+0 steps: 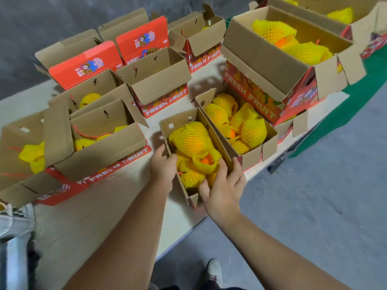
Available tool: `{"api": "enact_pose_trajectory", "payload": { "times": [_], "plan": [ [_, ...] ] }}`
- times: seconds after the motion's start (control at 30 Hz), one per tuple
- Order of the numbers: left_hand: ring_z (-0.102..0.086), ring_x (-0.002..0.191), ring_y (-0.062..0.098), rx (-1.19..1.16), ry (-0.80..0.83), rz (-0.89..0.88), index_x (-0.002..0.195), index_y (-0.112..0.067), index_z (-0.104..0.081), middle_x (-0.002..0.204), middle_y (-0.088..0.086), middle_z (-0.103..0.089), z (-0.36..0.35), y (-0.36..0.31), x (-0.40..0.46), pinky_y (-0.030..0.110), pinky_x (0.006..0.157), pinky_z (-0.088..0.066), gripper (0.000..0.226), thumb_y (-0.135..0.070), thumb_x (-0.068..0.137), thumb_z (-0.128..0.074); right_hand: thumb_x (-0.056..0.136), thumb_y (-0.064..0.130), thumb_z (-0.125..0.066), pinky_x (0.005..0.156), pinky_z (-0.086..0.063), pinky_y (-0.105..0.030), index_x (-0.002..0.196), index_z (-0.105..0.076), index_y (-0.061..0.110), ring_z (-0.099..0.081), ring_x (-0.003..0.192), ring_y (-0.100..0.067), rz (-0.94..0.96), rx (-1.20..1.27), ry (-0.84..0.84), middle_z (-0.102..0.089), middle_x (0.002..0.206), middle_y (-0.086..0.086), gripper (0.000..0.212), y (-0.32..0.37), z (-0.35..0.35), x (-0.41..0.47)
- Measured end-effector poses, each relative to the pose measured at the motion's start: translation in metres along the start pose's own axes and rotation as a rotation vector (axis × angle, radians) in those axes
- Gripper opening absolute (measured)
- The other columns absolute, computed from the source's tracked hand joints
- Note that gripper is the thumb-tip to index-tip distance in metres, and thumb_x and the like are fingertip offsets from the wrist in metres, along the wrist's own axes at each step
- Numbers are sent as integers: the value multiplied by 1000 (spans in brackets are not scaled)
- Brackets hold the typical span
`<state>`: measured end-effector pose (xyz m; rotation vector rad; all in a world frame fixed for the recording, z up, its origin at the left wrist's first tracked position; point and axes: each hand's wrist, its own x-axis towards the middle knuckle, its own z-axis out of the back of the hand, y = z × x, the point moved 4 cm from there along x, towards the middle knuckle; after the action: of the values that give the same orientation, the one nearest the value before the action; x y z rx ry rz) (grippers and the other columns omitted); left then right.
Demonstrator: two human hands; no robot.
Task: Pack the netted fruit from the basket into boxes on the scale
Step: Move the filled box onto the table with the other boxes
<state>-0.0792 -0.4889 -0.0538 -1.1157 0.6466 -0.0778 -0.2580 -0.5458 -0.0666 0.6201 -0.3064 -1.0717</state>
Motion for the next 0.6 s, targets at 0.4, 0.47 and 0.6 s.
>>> {"api": "enact_pose_trajectory", "payload": {
  "times": [0.4, 0.47, 0.6],
  "plan": [
    [-61, 102, -21, -120, 108, -47, 142, -24, -62, 130, -12, -68, 27, 60, -86, 0, 79, -45, 39, -21, 103, -65, 81, 28, -63, 119, -22, -64, 149, -36, 20, -16, 152, -38, 73, 35, -141, -21, 164, -12, 74, 27, 5, -10],
    [-65, 107, -10, -111, 61, -106, 135, -25, -66, 122, -13, -70, 50, 41, -76, 8, 89, -47, 34, -12, 103, -60, 82, 29, -63, 120, -21, -60, 149, -37, 21, -19, 153, -35, 167, 32, -135, -24, 163, -11, 73, 48, 6, -14],
    [-73, 92, 7, -139, -9, -99, 118, -33, -70, 106, -16, -76, 92, 43, -76, 18, 82, -55, 25, -15, 104, -59, 84, 29, -66, 120, -22, -55, 150, -38, 24, -23, 151, -33, 302, 46, -115, -26, 162, -8, 71, 89, 4, -18]
  ]
}}
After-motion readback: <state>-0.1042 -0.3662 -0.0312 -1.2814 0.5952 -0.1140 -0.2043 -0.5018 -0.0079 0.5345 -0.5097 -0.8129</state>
